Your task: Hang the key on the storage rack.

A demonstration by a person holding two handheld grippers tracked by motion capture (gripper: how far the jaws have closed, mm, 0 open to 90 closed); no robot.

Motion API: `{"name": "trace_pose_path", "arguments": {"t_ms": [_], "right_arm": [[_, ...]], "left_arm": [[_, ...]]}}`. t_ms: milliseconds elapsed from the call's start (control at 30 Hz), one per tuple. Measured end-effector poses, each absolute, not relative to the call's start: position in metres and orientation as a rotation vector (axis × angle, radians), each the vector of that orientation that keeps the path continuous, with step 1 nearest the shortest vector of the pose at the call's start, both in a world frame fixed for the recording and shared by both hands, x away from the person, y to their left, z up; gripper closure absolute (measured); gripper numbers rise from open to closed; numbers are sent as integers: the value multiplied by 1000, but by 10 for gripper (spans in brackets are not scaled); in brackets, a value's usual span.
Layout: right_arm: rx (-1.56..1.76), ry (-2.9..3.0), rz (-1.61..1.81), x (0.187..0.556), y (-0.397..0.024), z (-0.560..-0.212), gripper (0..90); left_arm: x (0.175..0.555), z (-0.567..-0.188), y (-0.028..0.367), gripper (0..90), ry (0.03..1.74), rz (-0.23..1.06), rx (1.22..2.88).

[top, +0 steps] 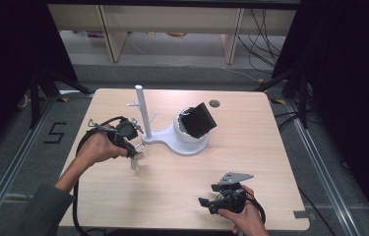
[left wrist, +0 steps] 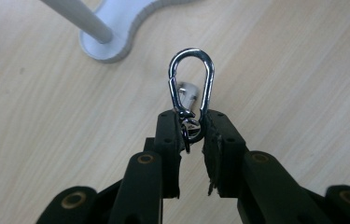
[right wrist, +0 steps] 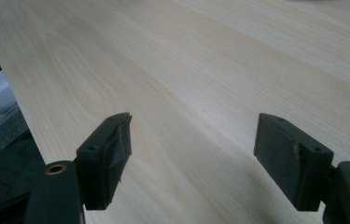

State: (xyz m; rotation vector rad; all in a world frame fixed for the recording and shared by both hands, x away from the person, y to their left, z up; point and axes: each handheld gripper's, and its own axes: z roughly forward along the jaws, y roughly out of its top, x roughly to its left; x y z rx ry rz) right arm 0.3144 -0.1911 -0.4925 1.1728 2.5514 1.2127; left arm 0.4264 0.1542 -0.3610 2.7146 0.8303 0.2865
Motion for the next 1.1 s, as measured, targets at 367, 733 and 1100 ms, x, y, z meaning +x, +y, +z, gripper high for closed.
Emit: {"name": "trace_pose_path", "arguments": {"t_ms": [367,733,1100], "right_arm": [[1172,2560,1209,315,-191,-493,282],[1172,2566,1207,315,-191,-494,282],[1179,2574,1204,315,-190,-494,282]], "left_arm": [[438,-328,173,752,934,353,2658],[449,-302,190,752,992,387,2620],[465,-284,193,752,1028,459,2573]]}}
